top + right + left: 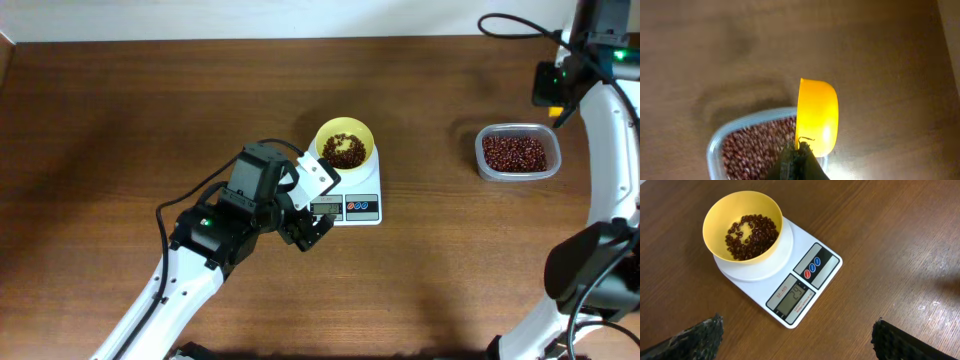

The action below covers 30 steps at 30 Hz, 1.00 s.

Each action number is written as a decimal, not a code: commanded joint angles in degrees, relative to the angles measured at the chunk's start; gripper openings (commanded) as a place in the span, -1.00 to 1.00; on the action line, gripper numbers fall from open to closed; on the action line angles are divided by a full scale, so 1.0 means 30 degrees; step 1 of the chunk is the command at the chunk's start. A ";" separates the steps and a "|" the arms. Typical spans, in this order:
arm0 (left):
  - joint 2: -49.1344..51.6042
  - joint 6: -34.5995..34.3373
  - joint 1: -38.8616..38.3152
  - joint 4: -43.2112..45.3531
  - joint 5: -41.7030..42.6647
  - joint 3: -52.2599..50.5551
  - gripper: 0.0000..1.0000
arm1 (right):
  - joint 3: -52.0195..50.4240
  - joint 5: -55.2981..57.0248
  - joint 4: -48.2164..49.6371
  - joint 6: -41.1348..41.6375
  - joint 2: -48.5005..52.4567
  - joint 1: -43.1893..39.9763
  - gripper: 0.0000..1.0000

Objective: Scoop item into bowl and weigh 50g on scale
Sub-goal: 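Move the empty scoop back right and dip it into the beans tub, then lift the filled scoop and carry it left over the yellow bowl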

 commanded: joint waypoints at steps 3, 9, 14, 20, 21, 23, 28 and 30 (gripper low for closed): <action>-0.0175 0.0299 -0.0058 0.0029 -0.0058 -0.0102 0.98 | -0.0153 -0.0240 -0.0933 0.0240 0.1268 -0.0066 -0.92; -0.0175 0.0299 -0.0058 0.0029 -0.0058 -0.0102 0.98 | -0.1807 -0.2135 -0.0714 0.0233 0.1989 -0.0066 -0.92; -0.0175 0.0299 -0.0058 0.0029 -0.0058 -0.0102 0.98 | -0.3825 -0.4794 0.0328 0.0189 0.1989 -0.0066 -0.92; -0.0175 0.0299 -0.0058 0.0029 -0.0058 -0.0102 0.98 | -0.4007 -0.9857 0.0080 -0.0357 0.1989 -0.0568 -0.92; -0.0175 0.0299 -0.0058 0.0029 -0.0058 -0.0102 0.98 | -0.4007 -1.0163 -0.0124 -0.0357 0.1989 -0.0976 -0.92; -0.0175 0.0299 -0.0058 0.0029 -0.0058 -0.0102 0.98 | -0.4007 -1.0622 -0.0634 -0.1005 0.1989 -0.1953 -0.92; -0.0175 0.0299 -0.0058 0.0029 -0.0058 -0.0102 0.97 | -0.4022 -1.5038 -0.1705 -0.1362 0.1989 -0.5122 -0.92; -0.0175 0.0299 -0.0058 0.0029 -0.0066 -0.0102 0.98 | -0.4022 -1.5832 -0.1953 -0.1355 0.1989 -0.6011 -0.92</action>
